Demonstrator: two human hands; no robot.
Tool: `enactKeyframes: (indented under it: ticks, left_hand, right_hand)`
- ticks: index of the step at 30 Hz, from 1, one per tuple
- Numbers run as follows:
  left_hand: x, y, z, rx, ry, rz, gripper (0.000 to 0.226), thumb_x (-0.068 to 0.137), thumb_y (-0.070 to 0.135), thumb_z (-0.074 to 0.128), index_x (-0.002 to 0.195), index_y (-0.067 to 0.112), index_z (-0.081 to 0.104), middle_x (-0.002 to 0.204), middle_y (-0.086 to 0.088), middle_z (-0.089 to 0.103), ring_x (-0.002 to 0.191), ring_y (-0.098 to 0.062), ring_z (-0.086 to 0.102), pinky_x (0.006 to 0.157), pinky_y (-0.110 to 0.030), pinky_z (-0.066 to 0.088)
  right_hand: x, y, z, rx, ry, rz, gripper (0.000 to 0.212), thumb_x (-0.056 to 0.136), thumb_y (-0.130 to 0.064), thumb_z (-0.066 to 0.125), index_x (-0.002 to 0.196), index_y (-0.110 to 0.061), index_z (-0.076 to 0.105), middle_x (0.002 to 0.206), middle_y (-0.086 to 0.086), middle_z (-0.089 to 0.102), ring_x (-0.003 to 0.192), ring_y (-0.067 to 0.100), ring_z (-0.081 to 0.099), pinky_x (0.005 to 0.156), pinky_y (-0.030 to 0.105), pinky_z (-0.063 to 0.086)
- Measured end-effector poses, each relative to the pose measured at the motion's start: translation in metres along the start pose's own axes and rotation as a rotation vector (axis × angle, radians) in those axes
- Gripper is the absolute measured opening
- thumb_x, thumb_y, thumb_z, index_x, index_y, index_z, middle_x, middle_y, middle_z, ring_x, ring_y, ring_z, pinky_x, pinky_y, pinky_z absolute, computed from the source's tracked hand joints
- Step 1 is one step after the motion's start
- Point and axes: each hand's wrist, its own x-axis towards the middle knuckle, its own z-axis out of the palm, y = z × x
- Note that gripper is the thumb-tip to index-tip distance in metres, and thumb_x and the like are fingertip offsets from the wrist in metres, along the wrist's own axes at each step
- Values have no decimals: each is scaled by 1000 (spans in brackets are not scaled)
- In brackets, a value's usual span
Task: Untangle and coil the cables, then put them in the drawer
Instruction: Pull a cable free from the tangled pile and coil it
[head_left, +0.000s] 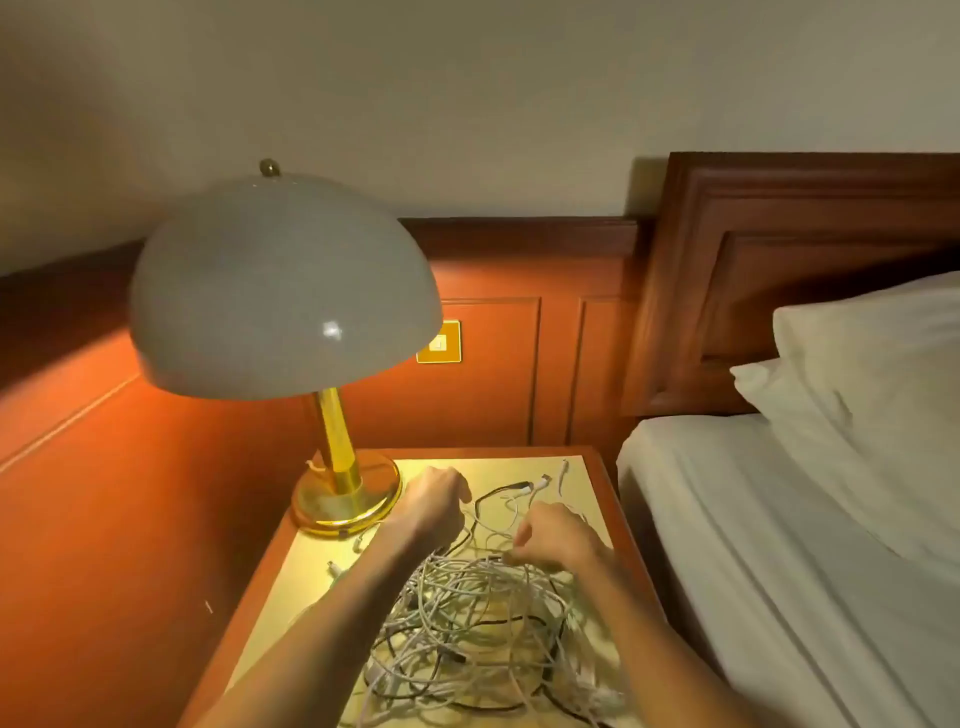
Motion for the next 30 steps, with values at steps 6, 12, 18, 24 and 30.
enactKeyframes:
  ticks: [6, 12, 18, 24, 30]
  left_hand:
    - [-11, 5, -26, -107, -143, 78, 49, 92, 12, 63, 139, 21, 51, 130, -5, 62, 111, -19, 62, 81, -21, 49]
    - [2, 25, -92, -326, 253, 196, 19, 94, 32, 63, 112, 27, 59, 114, 0, 65, 94, -13, 63, 65, -17, 45]
    - [-16, 63, -159, -987, 307, 264, 12, 100, 34, 51, 100, 26, 60, 100, -3, 68, 81, -18, 65, 71, -32, 48]
    - [-45, 75, -196, -974, 162, 393, 28, 105, 23, 42, 97, 11, 66, 72, -2, 63, 64, -12, 63, 65, -25, 45]
    - [-78, 66, -253, -810, 242, 416, 26, 101, 29, 50, 93, 17, 72, 59, 8, 50, 57, -9, 54, 63, -23, 48]
  right_hand:
    - [-19, -19, -43, 169, 220, -125, 17, 94, -20, 63, 79, -18, 72, 67, -3, 65, 57, 10, 63, 51, 22, 47]
    - [-53, -54, -162, 259, 508, -472, 14, 99, -15, 60, 97, -6, 71, 78, 2, 69, 51, 3, 65, 51, 19, 56]
    - [-98, -88, -252, 698, 673, -592, 17, 101, -9, 56, 94, 2, 66, 77, 14, 67, 58, 21, 67, 56, 33, 58]
    - [-143, -95, -282, 966, 729, -576, 20, 100, -9, 56, 104, 9, 65, 83, 21, 66, 60, 25, 68, 59, 34, 62]
    - [-162, -75, -266, 1452, 510, -460, 16, 101, -8, 50, 100, 1, 63, 79, 13, 68, 65, 23, 67, 60, 31, 58]
